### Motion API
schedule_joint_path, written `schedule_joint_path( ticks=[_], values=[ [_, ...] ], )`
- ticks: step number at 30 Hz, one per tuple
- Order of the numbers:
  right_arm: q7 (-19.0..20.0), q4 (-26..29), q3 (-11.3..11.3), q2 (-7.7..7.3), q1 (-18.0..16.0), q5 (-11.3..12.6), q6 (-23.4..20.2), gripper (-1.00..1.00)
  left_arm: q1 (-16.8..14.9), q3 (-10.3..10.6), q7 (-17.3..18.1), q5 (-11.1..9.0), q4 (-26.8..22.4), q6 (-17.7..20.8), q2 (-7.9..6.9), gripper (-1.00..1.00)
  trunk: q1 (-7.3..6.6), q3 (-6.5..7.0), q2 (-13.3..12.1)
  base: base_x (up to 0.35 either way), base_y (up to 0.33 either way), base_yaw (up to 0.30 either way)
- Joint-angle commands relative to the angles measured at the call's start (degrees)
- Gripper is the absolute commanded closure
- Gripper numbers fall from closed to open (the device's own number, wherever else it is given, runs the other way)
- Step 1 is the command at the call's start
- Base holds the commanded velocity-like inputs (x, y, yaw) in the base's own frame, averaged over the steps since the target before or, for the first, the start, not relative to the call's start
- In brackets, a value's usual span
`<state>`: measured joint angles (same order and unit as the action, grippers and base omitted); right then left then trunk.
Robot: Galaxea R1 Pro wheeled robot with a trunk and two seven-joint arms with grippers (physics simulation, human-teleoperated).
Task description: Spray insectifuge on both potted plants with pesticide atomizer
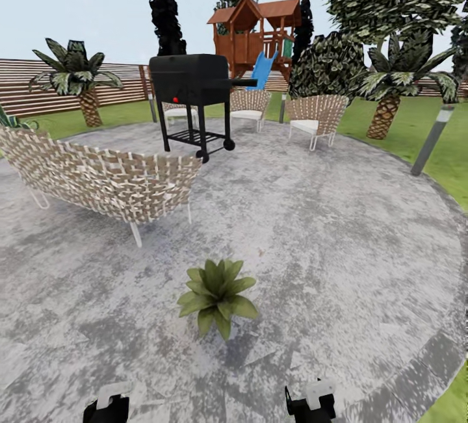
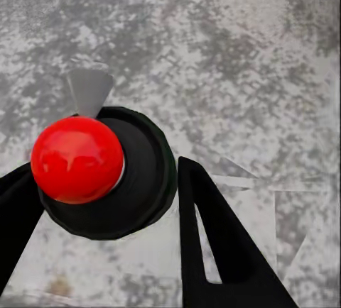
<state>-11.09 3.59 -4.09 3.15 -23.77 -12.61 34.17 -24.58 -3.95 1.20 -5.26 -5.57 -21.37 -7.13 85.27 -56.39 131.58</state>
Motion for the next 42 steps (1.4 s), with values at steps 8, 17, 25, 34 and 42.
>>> schedule_joint_path(
  ticks=[8, 17, 25, 34, 42],
  values=[
    [-0.6, -0.08, -0.4, 0.01, -0.05, -0.31, 0.02, -1.0, -0.03, -0.26, 0.12, -0.19, 0.03, -0.17, 0.01, 1.0, 0.02, 0.03, 0.02, 0.266, 0.086, -0.126],
    [-0.64, -0.08, -0.39, 0.36, -0.05, -0.22, -0.02, -1.0, -0.03, -0.26, 0.22, -0.19, -0.04, -0.22, -0.12, 1.0, 0.02, 0.03, 0.02, 0.013, 0.009, -0.001],
    [-0.68, -0.01, -0.32, 0.36, -0.05, -0.21, 0.0, -1.0, -0.03, 0.01, 0.32, -0.19, -0.29, -0.19, -0.16, 1.0, 0.02, 0.03, 0.02, 0.127, 0.05, 0.0],
    [-0.18, 1.97, -0.75, -0.3, -0.05, -0.72, 0.02, -1.0, -0.2, 0.36, 16.58, 11.04, -4.67, 0.15, -6.73, 1.0, 0.02, 0.03, 0.02, 0.009, 0.003, 0.0],
    [19.22, 10.73, -5.02, -2.73, -0.05, -9.46, -1.33, -1.0, -1.12, 0.32, 36.26, 22.86, -5.93, 0.63, -10.23, 1.0, 0.02, 0.03, 0.02, 0.0, 0.0, 0.0]
  ],
)
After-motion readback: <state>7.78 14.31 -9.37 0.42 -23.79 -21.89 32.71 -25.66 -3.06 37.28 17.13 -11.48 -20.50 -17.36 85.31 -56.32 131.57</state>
